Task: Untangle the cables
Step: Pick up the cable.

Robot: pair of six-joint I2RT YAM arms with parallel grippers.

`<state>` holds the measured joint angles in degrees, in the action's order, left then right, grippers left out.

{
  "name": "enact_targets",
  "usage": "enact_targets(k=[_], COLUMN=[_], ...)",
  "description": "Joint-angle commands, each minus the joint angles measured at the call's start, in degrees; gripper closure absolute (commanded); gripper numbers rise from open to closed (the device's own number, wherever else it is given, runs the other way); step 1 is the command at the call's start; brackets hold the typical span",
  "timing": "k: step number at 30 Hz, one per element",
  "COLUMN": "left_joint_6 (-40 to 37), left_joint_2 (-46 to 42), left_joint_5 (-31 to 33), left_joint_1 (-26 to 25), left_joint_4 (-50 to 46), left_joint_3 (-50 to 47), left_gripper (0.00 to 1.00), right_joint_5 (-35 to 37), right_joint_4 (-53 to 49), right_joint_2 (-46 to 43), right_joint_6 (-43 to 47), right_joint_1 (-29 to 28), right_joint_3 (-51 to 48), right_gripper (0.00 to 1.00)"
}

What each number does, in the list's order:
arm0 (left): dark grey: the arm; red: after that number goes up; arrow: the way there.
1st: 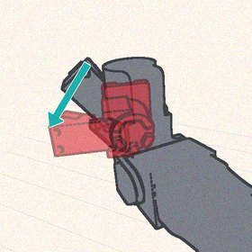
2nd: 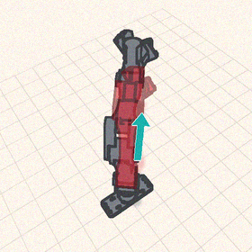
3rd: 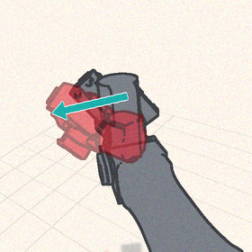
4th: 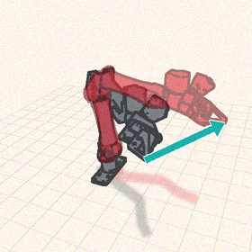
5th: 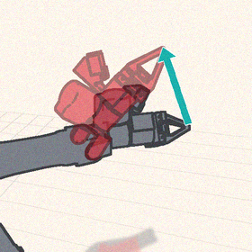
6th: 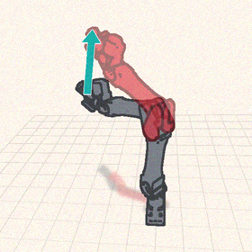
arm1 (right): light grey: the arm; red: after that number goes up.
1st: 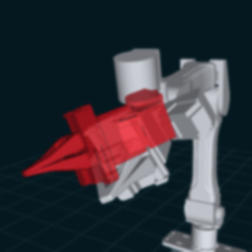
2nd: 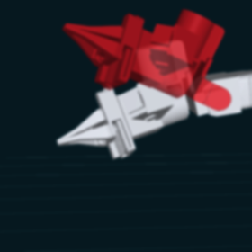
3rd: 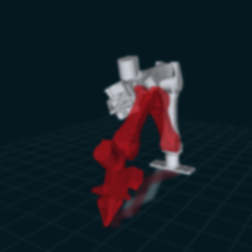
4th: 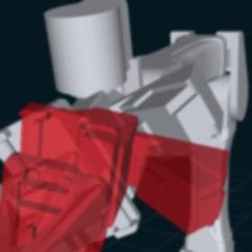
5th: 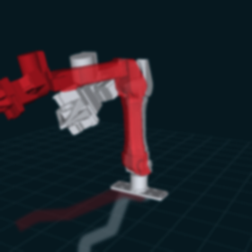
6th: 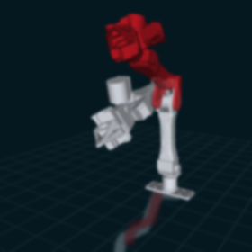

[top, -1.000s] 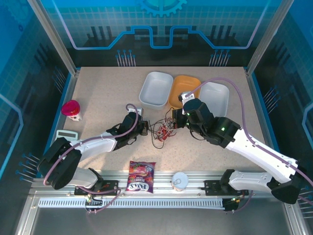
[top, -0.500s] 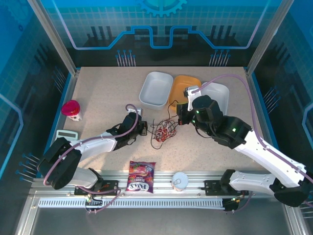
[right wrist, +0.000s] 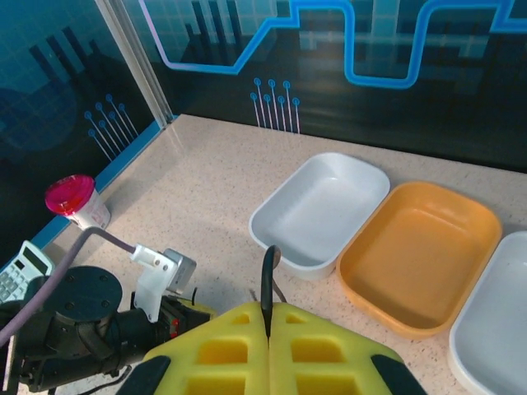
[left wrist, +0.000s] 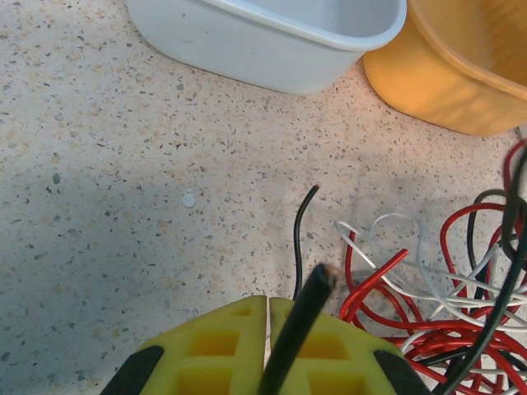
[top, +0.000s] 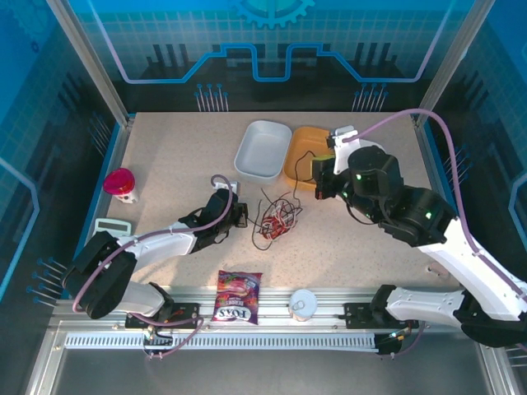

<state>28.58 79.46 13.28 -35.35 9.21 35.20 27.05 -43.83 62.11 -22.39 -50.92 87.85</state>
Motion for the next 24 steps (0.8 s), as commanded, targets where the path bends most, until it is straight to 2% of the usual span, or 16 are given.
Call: enact_targets(k=[1,24], left_joint_6=[0.25,0.79], left_joint_2=[-1.39,-2.03], left_joint_5=[1.29,2.58], left_joint_1=[0.37,0.33], left_joint_4=[-1.21,-1.13], left_joint_3=[0.57,-0.36], left_gripper=[1.00,1.00], right_joint_5=[1.72,4.16], right_joint_4=[-5.27,-10.21], right_joint_2=[0.77,4.85], right_joint_6=[2.54,9.52], right_joint_1=[0.68,0.72], right_joint_3=[5.19,20.71], right_gripper=[1.00,1.00])
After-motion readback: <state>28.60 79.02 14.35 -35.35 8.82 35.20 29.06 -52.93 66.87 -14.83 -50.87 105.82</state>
